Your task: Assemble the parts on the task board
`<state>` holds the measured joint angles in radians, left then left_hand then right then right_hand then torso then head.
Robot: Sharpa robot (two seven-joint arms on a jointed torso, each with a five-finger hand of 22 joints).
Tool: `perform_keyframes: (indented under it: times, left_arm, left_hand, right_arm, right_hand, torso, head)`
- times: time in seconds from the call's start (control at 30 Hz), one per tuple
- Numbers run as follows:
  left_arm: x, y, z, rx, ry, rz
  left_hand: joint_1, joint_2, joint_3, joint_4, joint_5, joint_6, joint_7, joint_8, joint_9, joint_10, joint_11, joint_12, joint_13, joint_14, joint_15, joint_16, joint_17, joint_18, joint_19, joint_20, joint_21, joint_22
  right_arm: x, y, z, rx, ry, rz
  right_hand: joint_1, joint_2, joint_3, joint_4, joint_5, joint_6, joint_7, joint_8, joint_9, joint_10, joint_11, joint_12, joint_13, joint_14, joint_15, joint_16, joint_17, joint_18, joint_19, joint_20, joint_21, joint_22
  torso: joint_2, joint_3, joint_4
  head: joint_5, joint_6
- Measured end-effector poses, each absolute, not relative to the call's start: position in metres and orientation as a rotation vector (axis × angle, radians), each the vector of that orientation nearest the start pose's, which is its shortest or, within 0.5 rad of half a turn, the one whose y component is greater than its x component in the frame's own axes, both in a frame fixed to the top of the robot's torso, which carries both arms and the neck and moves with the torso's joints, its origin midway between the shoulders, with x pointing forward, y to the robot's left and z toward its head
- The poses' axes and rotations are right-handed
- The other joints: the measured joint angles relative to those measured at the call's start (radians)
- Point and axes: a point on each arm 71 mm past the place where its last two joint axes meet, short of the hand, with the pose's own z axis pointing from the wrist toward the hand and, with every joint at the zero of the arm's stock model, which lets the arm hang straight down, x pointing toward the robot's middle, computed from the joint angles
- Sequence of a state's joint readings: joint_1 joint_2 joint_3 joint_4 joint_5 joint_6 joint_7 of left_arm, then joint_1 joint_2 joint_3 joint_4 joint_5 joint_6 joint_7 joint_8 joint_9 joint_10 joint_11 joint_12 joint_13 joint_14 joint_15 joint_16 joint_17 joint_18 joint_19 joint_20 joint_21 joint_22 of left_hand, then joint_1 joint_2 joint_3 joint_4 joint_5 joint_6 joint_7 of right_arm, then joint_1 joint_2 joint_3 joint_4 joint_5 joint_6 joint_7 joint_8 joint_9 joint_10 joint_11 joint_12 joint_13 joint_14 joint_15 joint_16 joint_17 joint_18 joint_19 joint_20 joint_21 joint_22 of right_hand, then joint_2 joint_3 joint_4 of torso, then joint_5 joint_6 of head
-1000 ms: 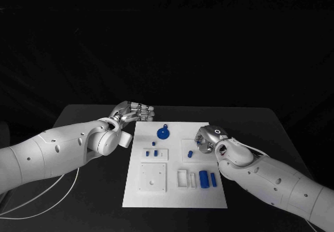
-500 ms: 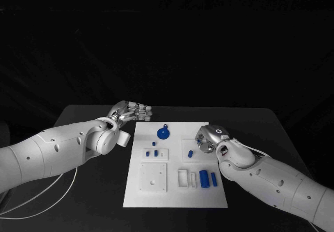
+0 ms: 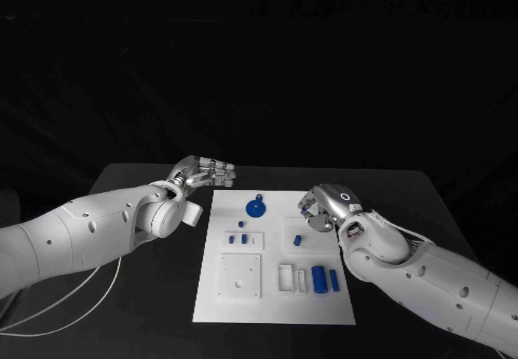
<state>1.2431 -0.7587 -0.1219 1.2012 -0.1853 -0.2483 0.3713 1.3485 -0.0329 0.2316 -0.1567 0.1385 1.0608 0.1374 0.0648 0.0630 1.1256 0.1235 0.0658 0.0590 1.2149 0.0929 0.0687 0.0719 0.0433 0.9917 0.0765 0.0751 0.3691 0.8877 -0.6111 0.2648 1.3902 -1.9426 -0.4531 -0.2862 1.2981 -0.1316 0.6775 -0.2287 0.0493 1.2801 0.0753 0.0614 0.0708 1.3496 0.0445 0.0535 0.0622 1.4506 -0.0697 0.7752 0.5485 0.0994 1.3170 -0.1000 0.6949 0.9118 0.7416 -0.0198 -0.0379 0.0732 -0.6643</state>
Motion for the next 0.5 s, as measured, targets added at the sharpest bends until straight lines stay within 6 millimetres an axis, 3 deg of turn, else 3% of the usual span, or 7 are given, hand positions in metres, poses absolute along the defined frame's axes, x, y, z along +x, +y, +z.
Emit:
perform_keyframes:
  times: [0.17, 0.5]
  left_arm:
    - [0.540, 0.260, -0.200, -0.924, 1.473, -1.290]
    - [0.537, 0.245, -0.197, -0.880, 1.455, -1.314]
  left_hand:
    - [0.000, 0.000, -0.003, -0.003, 0.001, 0.000, 0.000, 0.000, 0.000, 0.000, 0.000, 0.000, 0.000, 0.000, 0.000, 0.000, 0.000, 0.000, 0.002, -0.002, 0.000, -0.006]
    - [0.000, 0.000, 0.000, -0.005, 0.005, 0.000, 0.000, 0.000, 0.000, 0.000, 0.000, 0.000, 0.000, 0.000, 0.000, 0.000, 0.000, 0.001, 0.004, -0.004, 0.000, -0.008]
  right_arm:
    - [0.470, -0.120, -0.216, -0.155, 1.409, 0.592]
    - [0.441, -0.080, -0.224, -0.195, 1.424, 0.713]
  right_hand:
    - [0.000, 0.000, 0.000, 0.000, 0.000, 0.000, 0.000, -0.001, 0.000, 0.000, 0.000, 0.000, 0.000, 0.000, 0.000, -0.005, 0.002, 0.000, 0.007, 0.003, -0.021, 0.030]
    - [0.000, 0.000, -0.003, 0.003, 0.000, 0.000, 0.000, -0.003, -0.001, 0.000, 0.000, 0.004, 0.001, 0.000, 0.000, -0.005, 0.002, -0.001, 0.015, 0.003, -0.036, 0.057]
  torso:
    - [-0.003, -0.0018, -0.0025]
    - [-0.008, -0.0081, -0.0026]
  head:
    - [0.020, 0.002]
    - [0.055, -0.008]
